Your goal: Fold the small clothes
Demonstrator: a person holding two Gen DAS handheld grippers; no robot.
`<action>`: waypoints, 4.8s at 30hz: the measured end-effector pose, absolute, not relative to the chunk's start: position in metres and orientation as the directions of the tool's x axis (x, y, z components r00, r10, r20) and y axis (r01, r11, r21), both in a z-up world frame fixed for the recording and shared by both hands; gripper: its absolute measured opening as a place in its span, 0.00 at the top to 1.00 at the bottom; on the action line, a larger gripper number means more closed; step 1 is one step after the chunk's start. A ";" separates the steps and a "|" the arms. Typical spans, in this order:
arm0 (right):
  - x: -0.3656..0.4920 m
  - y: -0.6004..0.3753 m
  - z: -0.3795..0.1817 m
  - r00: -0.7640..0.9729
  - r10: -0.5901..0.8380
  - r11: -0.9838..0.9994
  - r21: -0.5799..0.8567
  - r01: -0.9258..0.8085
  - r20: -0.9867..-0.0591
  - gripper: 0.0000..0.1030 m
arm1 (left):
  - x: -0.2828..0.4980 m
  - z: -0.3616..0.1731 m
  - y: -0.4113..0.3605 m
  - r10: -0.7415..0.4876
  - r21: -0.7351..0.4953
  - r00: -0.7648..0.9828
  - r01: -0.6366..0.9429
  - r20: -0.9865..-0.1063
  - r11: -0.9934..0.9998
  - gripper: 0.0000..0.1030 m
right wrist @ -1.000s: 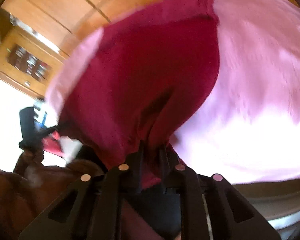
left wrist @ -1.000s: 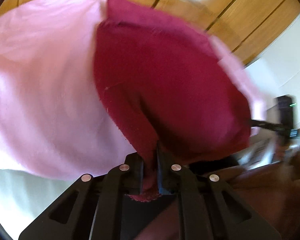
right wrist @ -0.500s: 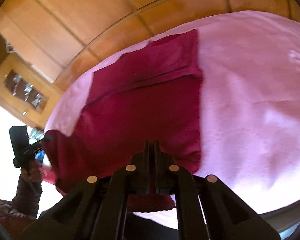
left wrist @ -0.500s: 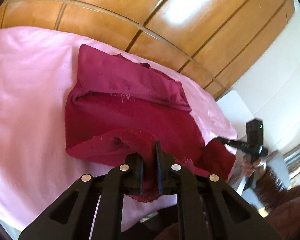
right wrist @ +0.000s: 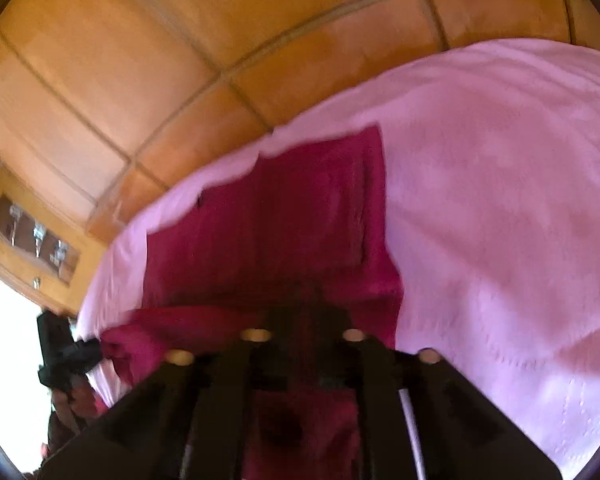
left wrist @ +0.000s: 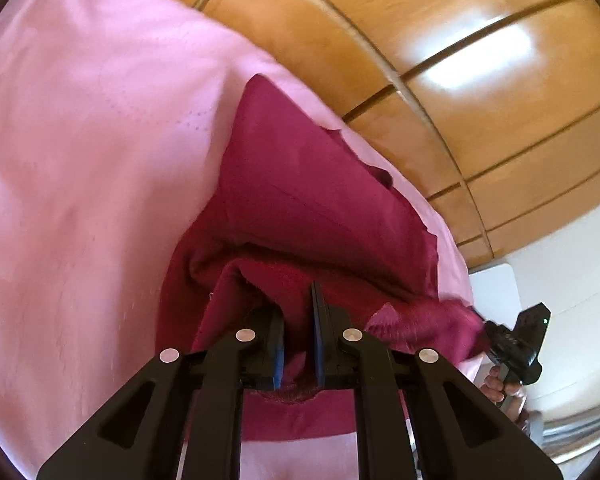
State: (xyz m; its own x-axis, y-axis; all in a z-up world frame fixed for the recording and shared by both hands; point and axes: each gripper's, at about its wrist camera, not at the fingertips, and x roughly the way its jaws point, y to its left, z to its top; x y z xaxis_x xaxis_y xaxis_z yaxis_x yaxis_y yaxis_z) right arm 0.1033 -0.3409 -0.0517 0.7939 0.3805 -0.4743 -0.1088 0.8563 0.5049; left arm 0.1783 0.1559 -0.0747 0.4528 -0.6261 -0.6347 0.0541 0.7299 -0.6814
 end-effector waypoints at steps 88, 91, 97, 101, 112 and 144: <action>0.114 -0.306 0.019 0.870 0.218 0.962 0.250 -0.114 -0.442 0.94 | 0.187 0.008 0.147 -0.457 -0.310 0.688 0.336 -0.564 0.889 0.93; 0.158 -0.307 0.027 0.869 0.196 0.962 0.259 -0.082 -0.454 0.94 | 0.227 0.002 0.139 -0.416 -0.284 0.688 0.304 -0.595 0.909 0.93; 0.232 -0.303 0.015 0.833 0.137 0.973 0.231 -0.012 -0.536 0.94 | 0.287 -0.031 0.131 -0.348 -0.268 0.651 0.223 -0.674 0.937 0.93; 0.267 -0.306 -0.010 0.795 0.095 0.977 0.209 0.041 -0.599 0.94 | 0.318 -0.062 0.129 -0.311 -0.273 0.609 0.157 -0.730 0.949 0.93; 0.227 -0.341 -0.028 0.800 0.198 0.940 0.342 0.009 -0.567 0.51 | 0.270 -0.077 0.169 -0.418 -0.423 0.564 0.130 -0.712 0.897 0.43; -0.018 -0.329 -0.119 0.605 0.393 0.918 0.263 -0.296 -0.693 0.91 | 0.085 -0.088 0.196 -0.555 -0.469 0.432 0.296 -0.711 0.832 0.88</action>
State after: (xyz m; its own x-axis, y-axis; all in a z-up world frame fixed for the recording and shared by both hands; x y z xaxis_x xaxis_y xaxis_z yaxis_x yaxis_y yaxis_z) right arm -0.0178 -0.3294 -0.1195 0.6046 0.3933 -0.6927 -0.2961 0.9183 0.2629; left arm 0.0848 0.1962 -0.0884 0.4316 -0.5547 -0.7113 0.2960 0.8320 -0.4692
